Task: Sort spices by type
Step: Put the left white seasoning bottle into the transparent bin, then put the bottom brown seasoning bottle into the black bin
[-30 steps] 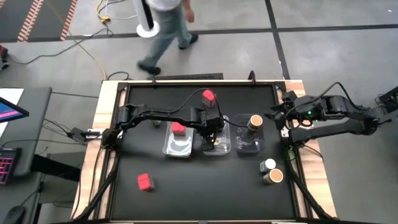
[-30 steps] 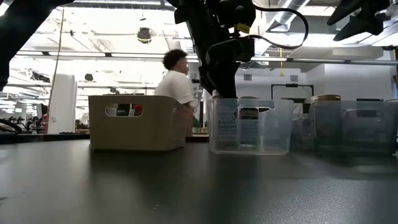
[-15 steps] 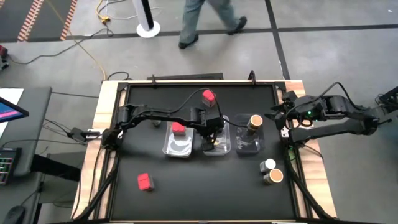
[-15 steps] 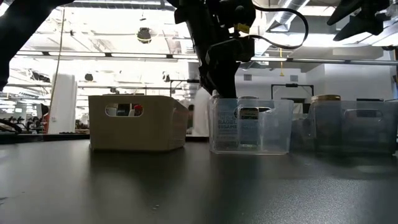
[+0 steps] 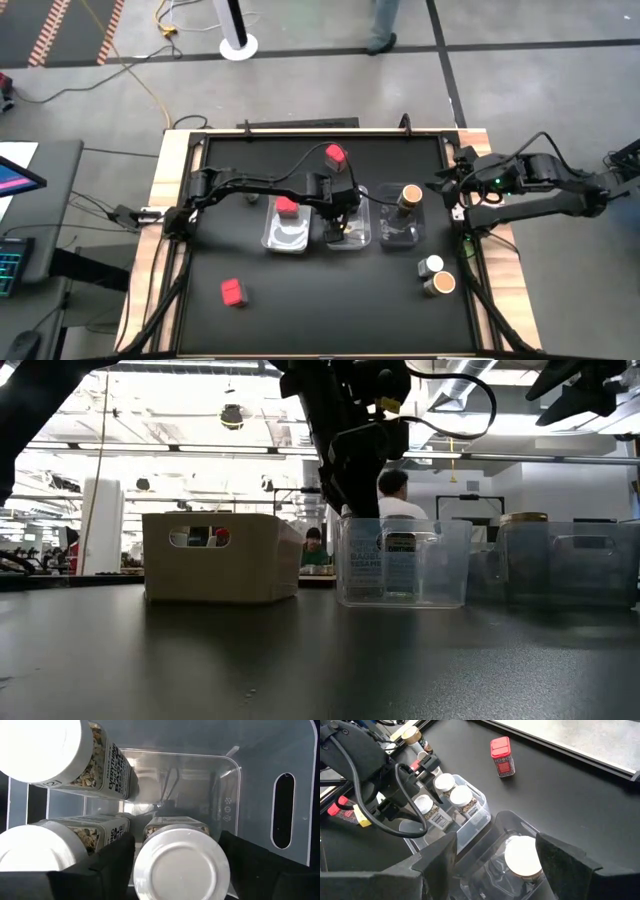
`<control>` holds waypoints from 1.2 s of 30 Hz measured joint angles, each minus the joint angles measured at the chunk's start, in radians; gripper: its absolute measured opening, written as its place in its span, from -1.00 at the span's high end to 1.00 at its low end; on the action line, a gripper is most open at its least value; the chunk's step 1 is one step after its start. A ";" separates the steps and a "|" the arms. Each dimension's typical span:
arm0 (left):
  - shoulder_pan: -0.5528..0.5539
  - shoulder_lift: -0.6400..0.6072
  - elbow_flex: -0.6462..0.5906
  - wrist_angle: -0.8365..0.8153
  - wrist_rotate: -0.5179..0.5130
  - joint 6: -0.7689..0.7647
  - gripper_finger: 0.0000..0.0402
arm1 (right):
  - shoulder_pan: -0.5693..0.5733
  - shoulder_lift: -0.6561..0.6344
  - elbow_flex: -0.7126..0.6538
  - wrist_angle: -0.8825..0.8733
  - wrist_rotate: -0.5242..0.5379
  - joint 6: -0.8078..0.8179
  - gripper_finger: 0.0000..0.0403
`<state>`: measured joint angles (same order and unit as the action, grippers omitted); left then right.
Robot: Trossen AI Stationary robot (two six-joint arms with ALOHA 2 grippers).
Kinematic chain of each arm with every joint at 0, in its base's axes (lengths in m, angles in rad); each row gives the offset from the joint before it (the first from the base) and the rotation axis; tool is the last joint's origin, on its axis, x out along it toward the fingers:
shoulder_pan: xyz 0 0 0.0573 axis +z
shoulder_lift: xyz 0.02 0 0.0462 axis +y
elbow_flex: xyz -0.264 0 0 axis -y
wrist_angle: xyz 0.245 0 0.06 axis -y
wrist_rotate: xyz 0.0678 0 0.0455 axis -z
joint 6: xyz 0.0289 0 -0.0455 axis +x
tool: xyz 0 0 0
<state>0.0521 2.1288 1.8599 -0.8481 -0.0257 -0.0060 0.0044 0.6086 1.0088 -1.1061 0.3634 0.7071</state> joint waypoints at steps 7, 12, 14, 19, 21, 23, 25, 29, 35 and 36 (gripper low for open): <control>0.000 0.000 0.000 0.000 0.000 -0.003 -0.45 | 0.000 0.000 0.000 0.000 0.000 0.000 -0.47; 0.000 0.000 0.008 0.000 0.000 -0.007 -0.45 | 0.000 0.000 0.000 0.000 0.000 0.000 -0.47; 0.000 0.000 0.014 0.001 0.000 -0.008 -0.45 | 0.000 0.000 0.000 0.000 0.000 0.000 -0.47; 0.000 0.000 0.035 0.000 0.000 -0.024 -0.45 | 0.000 0.000 0.000 0.000 0.000 0.000 -0.47; 0.000 0.000 0.047 -0.015 0.000 -0.024 -0.45 | 0.000 0.000 0.000 0.000 0.000 0.000 -0.47; 0.000 0.000 0.056 -0.035 0.000 -0.029 -0.45 | 0.000 0.000 0.000 0.000 0.000 0.000 -0.47; 0.000 0.000 0.062 -0.036 0.000 -0.033 -0.45 | 0.000 0.000 0.000 0.000 0.000 0.000 -0.47; -0.006 0.000 0.083 -0.048 0.000 -0.038 -0.45 | 0.000 0.000 0.000 0.000 0.000 0.000 -0.47; -0.027 0.000 0.160 -0.065 0.001 -0.034 -0.45 | 0.000 0.000 0.000 0.000 0.000 0.000 -0.47; -0.031 0.000 0.178 -0.065 0.001 -0.035 -0.45 | 0.000 0.000 0.000 0.000 0.000 0.000 -0.47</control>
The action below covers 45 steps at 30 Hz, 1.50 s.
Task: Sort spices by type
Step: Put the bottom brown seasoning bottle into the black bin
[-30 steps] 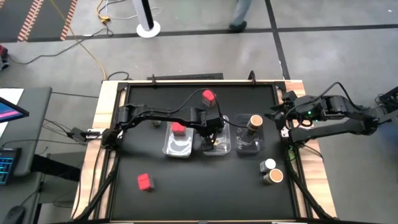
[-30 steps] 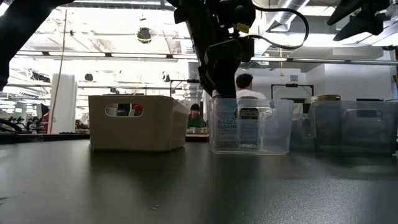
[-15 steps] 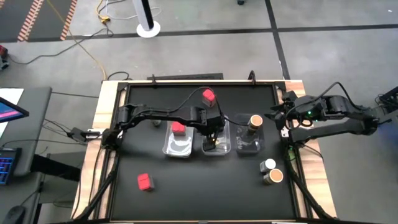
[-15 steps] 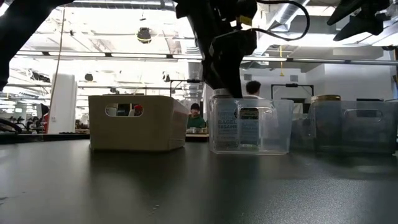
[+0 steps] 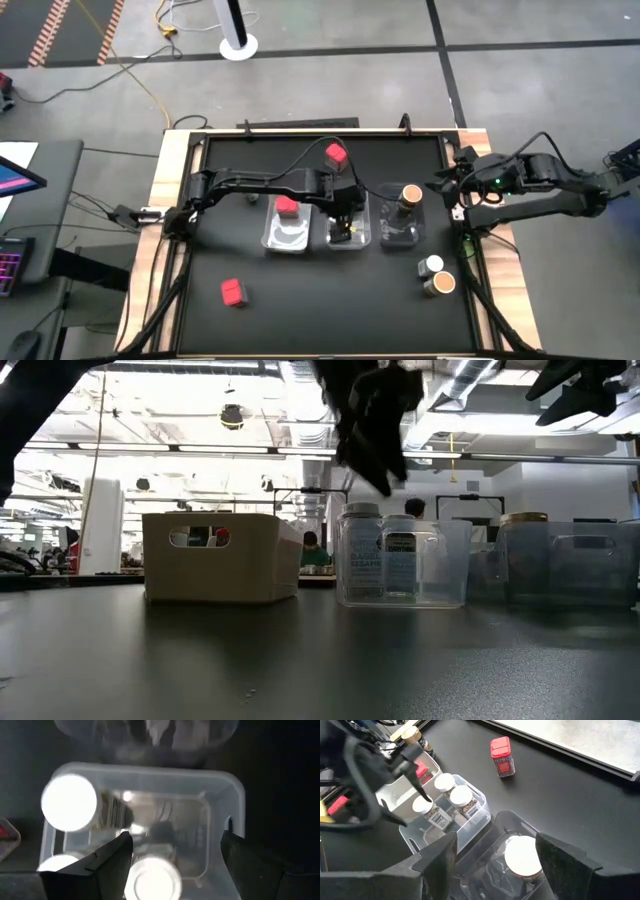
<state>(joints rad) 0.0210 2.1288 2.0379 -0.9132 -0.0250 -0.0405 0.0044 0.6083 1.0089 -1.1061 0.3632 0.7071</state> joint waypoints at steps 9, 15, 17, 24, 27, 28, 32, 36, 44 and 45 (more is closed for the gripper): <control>-0.019 0.000 0.181 -0.023 0.000 0.024 -0.45 | 0.000 0.000 0.000 0.000 0.000 0.000 -0.47; -0.018 0.000 0.260 -0.090 0.003 -0.034 -0.45 | 0.000 0.000 0.000 0.000 0.000 0.000 -0.47; -0.018 -0.002 0.261 -0.102 0.003 -0.029 -0.45 | 0.000 0.000 0.000 0.001 0.000 0.000 -0.47; -0.022 -0.011 0.228 -0.077 0.003 0.005 -0.45 | 0.001 0.005 0.000 0.107 0.000 -0.064 -0.47; -0.024 -0.038 0.164 -0.052 0.003 0.017 -0.45 | 0.001 0.027 0.000 0.165 0.000 -0.102 -0.47; -0.024 -0.055 0.132 -0.038 0.004 0.017 -0.45 | 0.001 0.037 0.000 0.174 0.000 -0.113 -0.47; -0.024 -0.162 -0.064 0.085 0.005 0.014 -0.45 | 0.001 0.102 0.000 0.211 0.000 -0.146 -0.47; -0.016 -0.323 -0.322 0.265 0.005 -0.007 -0.45 | -0.009 0.183 0.000 0.294 -0.001 -0.188 -0.47; 0.016 -0.654 -0.712 0.355 0.003 -0.038 -0.45 | -0.063 0.335 0.074 0.391 -0.001 -0.194 -0.47; 0.019 -0.696 -0.753 0.360 0.005 -0.041 -0.45 | -0.071 0.355 0.089 0.399 -0.001 -0.200 -0.47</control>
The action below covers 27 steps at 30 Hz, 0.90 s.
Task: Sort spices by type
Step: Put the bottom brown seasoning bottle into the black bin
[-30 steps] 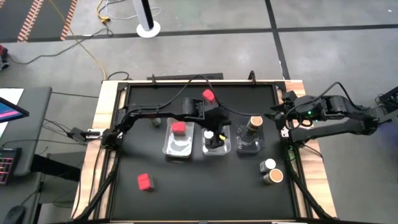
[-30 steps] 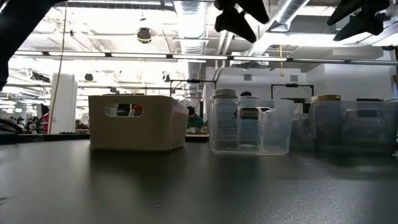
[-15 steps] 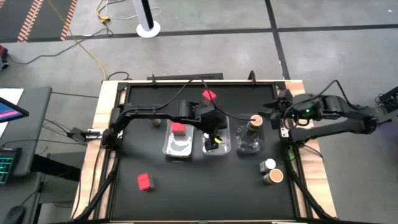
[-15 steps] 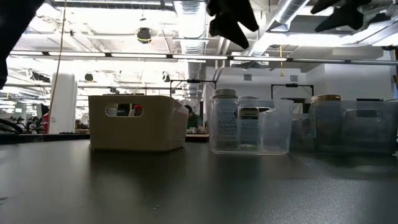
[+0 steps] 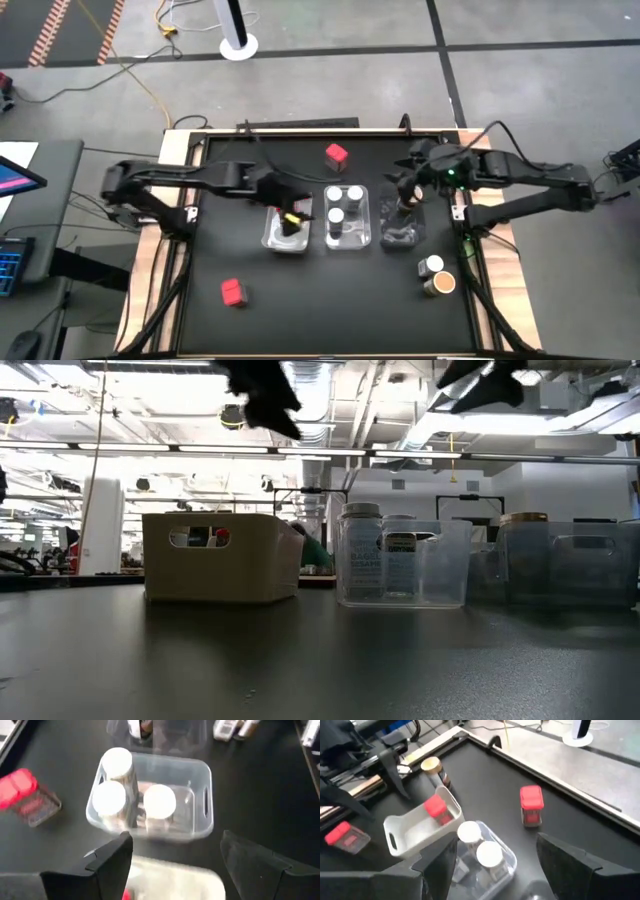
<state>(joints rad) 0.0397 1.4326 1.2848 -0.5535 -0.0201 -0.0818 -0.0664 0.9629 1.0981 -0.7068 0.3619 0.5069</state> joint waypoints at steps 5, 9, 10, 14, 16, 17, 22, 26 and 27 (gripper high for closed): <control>0.022 -0.204 -0.194 0.054 -0.002 -0.010 -0.45 | -0.039 0.121 0.090 0.017 0.001 -0.027 -0.47; 0.036 -0.343 -0.312 0.068 -0.001 -0.011 -0.45 | -0.063 0.212 0.157 0.015 0.001 -0.032 -0.47; 0.040 -0.373 -0.336 0.067 -0.001 -0.010 -0.45 | -0.067 0.229 0.170 0.015 0.000 -0.035 -0.47; 0.048 -0.493 -0.432 0.073 -0.001 -0.012 -0.45 | -0.066 0.284 0.212 -0.003 0.001 -0.025 -0.47; 0.053 -0.550 -0.478 0.079 -0.001 -0.013 -0.45 | -0.058 0.304 0.235 -0.053 0.001 0.017 -0.47; 0.058 -0.577 -0.499 0.078 -0.001 -0.013 -0.45 | -0.054 0.312 0.247 -0.086 0.000 0.036 -0.47; 0.084 -0.700 -0.592 0.097 -0.001 -0.045 -0.45 | -0.006 0.355 0.311 -0.323 0.001 0.178 -0.47; 0.089 -0.757 -0.640 0.089 -0.002 -0.082 -0.45 | 0.058 0.366 0.356 -0.519 0.001 0.367 -0.47; 0.089 -0.763 -0.646 0.090 -0.001 -0.082 -0.45 | 0.079 0.366 0.360 -0.568 0.001 0.422 -0.47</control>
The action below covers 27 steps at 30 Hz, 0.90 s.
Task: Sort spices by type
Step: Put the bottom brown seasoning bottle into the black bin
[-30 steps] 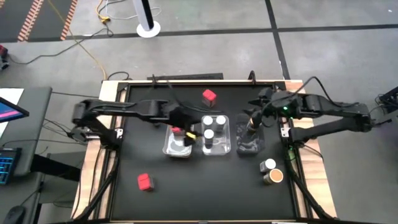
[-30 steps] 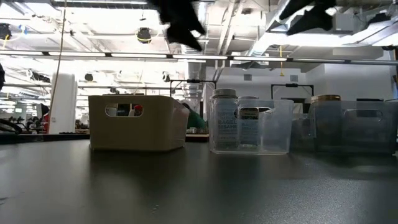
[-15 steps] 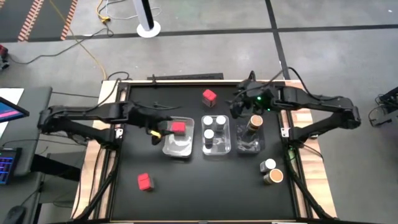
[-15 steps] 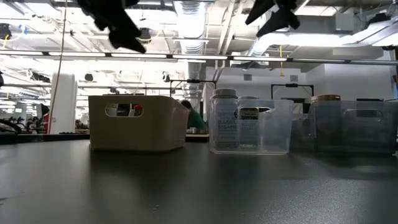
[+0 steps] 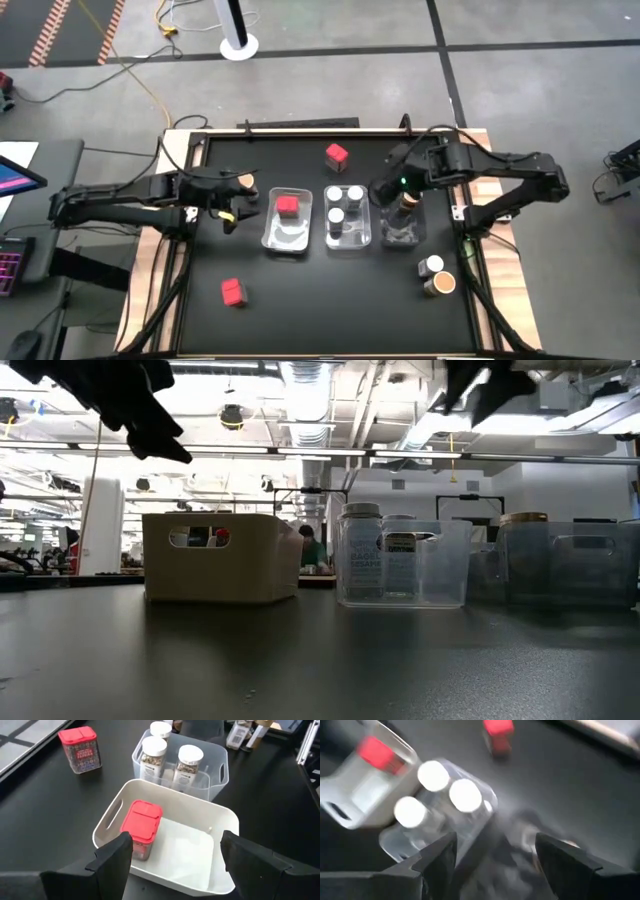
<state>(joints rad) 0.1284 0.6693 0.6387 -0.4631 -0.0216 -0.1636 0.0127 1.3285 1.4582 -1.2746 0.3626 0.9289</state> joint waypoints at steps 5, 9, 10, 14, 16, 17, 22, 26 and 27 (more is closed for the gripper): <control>0.000 -0.008 -0.020 0.003 0.000 -0.002 -0.45 | 0.119 -0.007 0.002 -0.193 0.000 0.282 -0.47; 0.000 -0.001 -0.023 0.003 0.000 -0.002 -0.45 | 0.223 -0.015 0.002 -0.278 -0.001 0.448 -0.47; 0.000 0.000 -0.023 0.002 0.000 -0.002 -0.45 | 0.248 -0.015 0.002 -0.285 -0.004 0.478 -0.47; 0.000 0.004 -0.023 0.007 0.000 -0.002 -0.45 | 0.350 -0.015 -0.004 -0.294 -0.044 0.587 -0.47; 0.000 0.005 -0.023 0.004 0.000 -0.002 -0.45 | 0.403 -0.016 -0.017 -0.299 -0.064 0.650 -0.47; -0.001 0.005 -0.023 0.005 0.000 -0.002 -0.45 | 0.429 -0.015 -0.026 -0.295 -0.074 0.681 -0.47; -0.001 0.005 -0.023 0.006 0.000 -0.016 -0.45 | 0.551 -0.015 -0.051 -0.296 -0.120 0.847 -0.47; 0.000 0.005 -0.023 0.006 -0.001 -0.021 -0.45 | 0.649 -0.015 -0.080 -0.296 -0.193 0.963 -0.47; -0.001 0.005 -0.023 0.006 0.000 -0.021 -0.45 | 0.674 -0.015 -0.091 -0.297 -0.214 0.989 -0.47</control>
<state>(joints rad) 0.1276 0.6739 0.6159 -0.4576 -0.0219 -0.1844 0.6863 1.3134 1.3675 -1.5715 0.1487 1.9183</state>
